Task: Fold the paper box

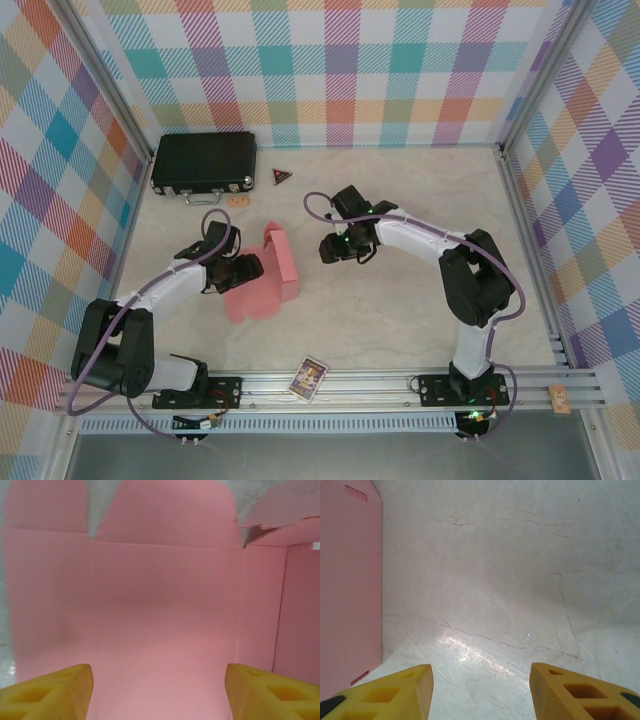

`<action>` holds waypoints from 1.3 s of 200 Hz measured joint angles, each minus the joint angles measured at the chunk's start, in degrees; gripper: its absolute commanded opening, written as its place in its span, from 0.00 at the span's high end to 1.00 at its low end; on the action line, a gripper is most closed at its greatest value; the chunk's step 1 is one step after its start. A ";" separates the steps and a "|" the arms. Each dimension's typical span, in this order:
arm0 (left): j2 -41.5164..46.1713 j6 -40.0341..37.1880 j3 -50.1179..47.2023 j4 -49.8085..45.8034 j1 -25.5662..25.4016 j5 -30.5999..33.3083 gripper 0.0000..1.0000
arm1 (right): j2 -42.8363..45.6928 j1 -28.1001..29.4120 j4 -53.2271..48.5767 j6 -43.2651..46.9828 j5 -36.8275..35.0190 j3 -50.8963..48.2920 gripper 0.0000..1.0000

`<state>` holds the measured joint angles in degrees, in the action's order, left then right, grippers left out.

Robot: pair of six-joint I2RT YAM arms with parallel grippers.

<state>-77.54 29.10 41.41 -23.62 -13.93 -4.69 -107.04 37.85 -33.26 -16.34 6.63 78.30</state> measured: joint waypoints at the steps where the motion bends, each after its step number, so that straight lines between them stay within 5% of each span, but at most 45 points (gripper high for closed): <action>1: 0.00 0.00 0.00 0.00 0.00 0.00 0.29 | 0.00 0.00 0.00 0.00 0.00 0.00 0.46; 41: 0.96 -0.26 0.59 -0.17 -0.02 0.57 0.29 | 0.00 0.00 0.61 -0.83 0.00 -0.76 0.46; 93: 8.09 -1.73 1.46 -1.20 1.11 8.72 0.32 | 0.87 -0.33 1.51 -1.05 1.46 -1.11 0.46; 175: -11.89 -10.73 16.09 -5.20 6.64 10.23 0.27 | 1.79 -0.74 2.45 -0.74 6.40 -1.11 0.46; 260: -14.01 -14.16 17.86 -5.29 7.13 4.35 0.27 | 3.61 1.79 2.38 0.39 13.62 6.62 0.41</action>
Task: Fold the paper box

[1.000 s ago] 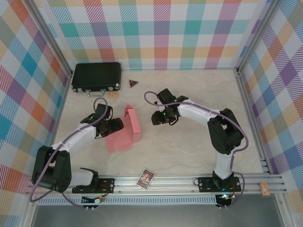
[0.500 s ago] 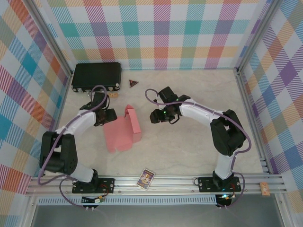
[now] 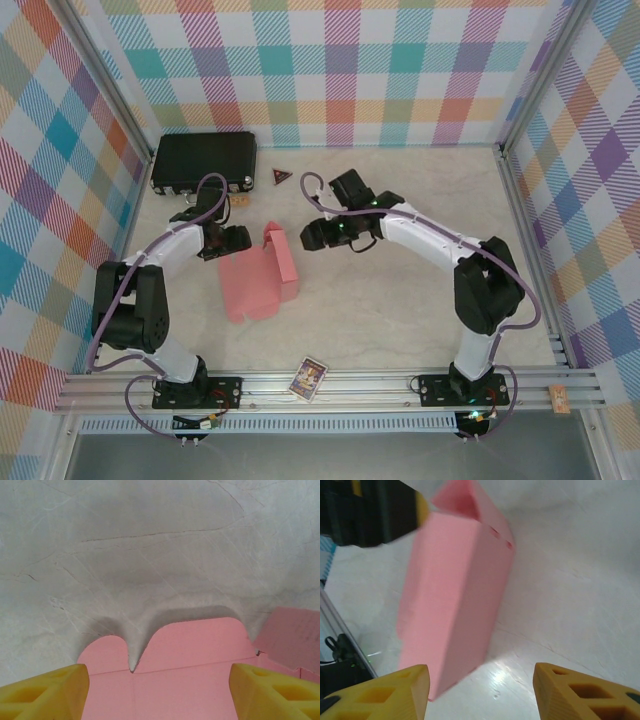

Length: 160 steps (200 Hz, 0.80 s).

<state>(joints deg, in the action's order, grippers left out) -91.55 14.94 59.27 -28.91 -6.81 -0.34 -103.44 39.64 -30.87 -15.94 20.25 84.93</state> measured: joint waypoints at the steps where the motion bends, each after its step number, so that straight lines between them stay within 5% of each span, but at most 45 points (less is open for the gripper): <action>1: 0.00 0.00 0.00 -0.02 0.00 0.00 0.27 | -0.04 0.07 -0.04 0.02 0.00 0.17 0.41; 74: 2.84 0.20 -1.68 -0.31 0.50 2.99 0.27 | -12.22 4.24 -6.16 1.84 0.22 15.15 0.31; 160: 6.73 0.20 -3.61 -1.03 0.85 3.02 0.26 | -19.10 5.99 -10.21 1.36 -1.75 20.11 0.36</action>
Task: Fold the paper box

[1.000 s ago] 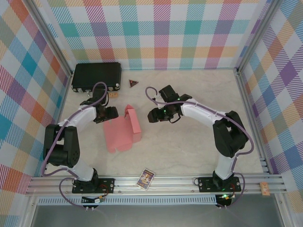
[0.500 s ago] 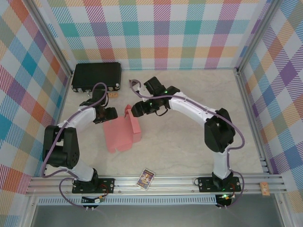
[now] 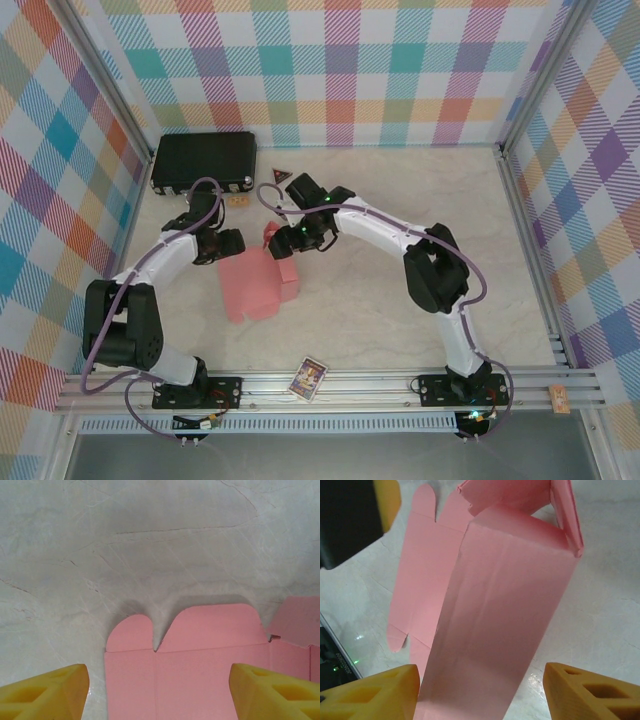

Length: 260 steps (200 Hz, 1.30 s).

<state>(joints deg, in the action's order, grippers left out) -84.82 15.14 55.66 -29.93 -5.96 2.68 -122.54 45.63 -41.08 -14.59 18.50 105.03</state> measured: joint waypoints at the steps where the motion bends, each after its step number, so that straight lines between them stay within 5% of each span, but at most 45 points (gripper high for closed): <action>1: 0.04 0.00 0.00 0.00 0.00 0.00 0.26 | -0.02 0.00 0.00 0.00 -0.02 0.00 0.36; 50: 1.62 -0.02 -0.02 0.02 0.11 -0.31 0.26 | -0.39 -0.26 1.86 -1.38 0.02 -1.99 0.41; 199: 12.28 -1.62 -1.44 -0.04 0.11 -6.82 0.22 | 9.73 -8.20 21.00 -9.33 -0.02 -33.00 0.42; 260: 15.47 3.17 -7.06 1.77 -0.74 -18.36 0.19 | 10.64 -8.46 24.55 -12.68 0.07 -35.19 0.42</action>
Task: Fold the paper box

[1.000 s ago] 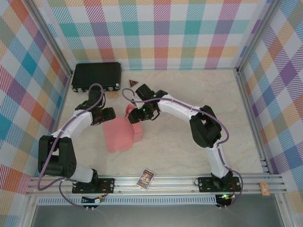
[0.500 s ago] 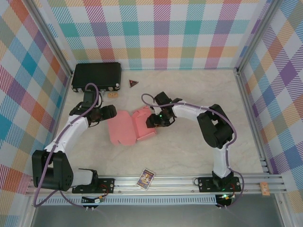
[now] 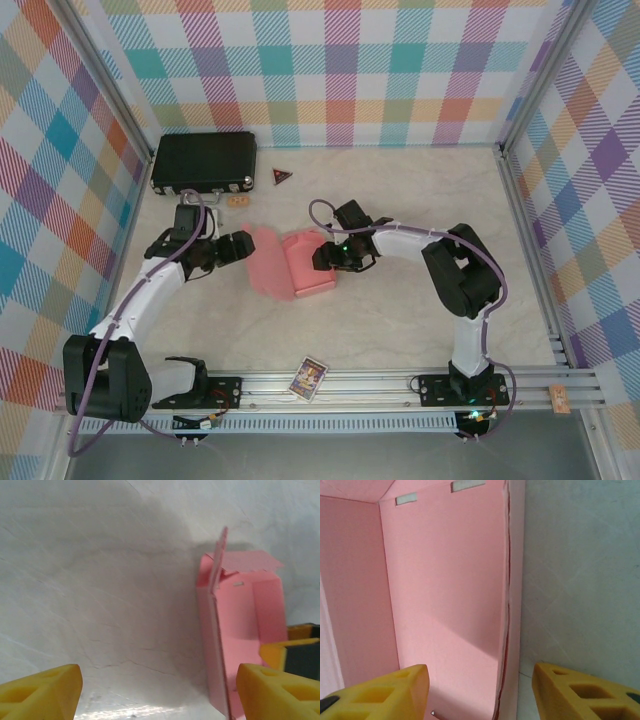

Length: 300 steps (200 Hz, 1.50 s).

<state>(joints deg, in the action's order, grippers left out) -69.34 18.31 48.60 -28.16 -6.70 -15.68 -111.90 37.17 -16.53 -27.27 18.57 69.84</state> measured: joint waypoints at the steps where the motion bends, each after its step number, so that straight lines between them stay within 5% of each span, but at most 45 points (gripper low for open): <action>1: 0.00 0.07 -0.02 0.02 -0.02 -0.09 0.19 | 0.00 0.00 0.02 0.00 0.00 0.00 0.42; 29: -0.02 1.57 -0.02 0.94 -1.44 -2.78 0.29 | 0.00 0.00 0.02 -0.61 -0.04 0.00 0.43; 81: -3.43 2.43 3.15 -0.28 -4.92 -4.22 0.76 | 0.90 0.02 1.09 -1.73 -0.83 -1.11 0.41; 129: -10.45 -0.87 13.64 -5.11 -8.09 -1.03 0.99 | 5.35 0.02 0.66 -2.32 -5.62 -3.45 0.27; 174: -20.59 -9.92 27.50 -11.50 -12.57 5.11 0.98 | 12.33 -1.46 -0.90 -0.57 -9.57 -5.09 0.25; 226: -33.53 -25.66 43.10 -18.38 -16.65 6.29 0.91 | 18.99 -10.93 -3.69 4.76 -8.44 -6.43 0.26; 300: -48.63 -47.43 65.81 -28.81 -23.26 3.08 0.84 | 12.26 -24.26 -7.19 14.73 -0.63 -3.30 0.31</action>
<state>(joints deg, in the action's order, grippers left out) -117.97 -29.12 114.41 -56.97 -29.95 -12.60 -99.63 12.91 -23.73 -12.53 17.93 66.54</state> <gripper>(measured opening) 0.146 0.705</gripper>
